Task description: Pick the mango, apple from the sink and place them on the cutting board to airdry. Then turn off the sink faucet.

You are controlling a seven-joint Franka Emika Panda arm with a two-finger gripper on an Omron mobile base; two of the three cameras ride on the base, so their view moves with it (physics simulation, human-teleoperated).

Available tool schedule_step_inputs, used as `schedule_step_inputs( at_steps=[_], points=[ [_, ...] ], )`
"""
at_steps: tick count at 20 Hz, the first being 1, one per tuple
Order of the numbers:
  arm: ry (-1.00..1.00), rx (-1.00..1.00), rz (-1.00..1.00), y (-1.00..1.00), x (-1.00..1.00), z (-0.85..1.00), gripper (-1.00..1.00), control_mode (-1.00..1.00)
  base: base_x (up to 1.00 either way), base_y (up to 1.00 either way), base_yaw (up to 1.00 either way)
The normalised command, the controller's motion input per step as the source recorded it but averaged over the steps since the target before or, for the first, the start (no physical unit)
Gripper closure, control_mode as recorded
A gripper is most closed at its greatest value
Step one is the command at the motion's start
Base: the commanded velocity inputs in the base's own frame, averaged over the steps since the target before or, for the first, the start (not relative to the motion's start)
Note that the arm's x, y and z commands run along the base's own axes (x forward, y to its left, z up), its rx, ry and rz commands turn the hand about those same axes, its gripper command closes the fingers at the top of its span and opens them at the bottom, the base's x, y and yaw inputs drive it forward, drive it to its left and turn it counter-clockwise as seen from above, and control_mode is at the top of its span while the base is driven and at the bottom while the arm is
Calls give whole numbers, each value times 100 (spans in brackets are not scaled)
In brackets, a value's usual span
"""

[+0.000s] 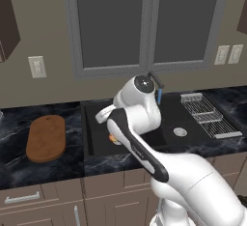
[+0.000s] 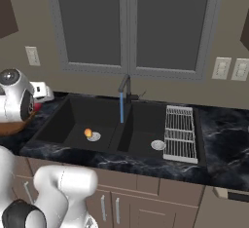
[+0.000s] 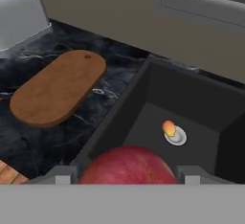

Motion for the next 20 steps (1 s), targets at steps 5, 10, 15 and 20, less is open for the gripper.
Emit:
schedule_step_inputs(
  at_steps=[5, 10, 15, 20],
  points=[
    [10, 0, 8, 56, 11, 0, 100, -100, 0, 0, 0],
    [8, 0, 17, 43, 1, 0, 100, -100, 0, 0, 0],
    [0, 0, 10, 60, 0, -5, 100, -100, 0, 0, 0],
    [-1, -1, 4, 63, 0, -11, 100, -100, 0, 0, 0]
  ],
)
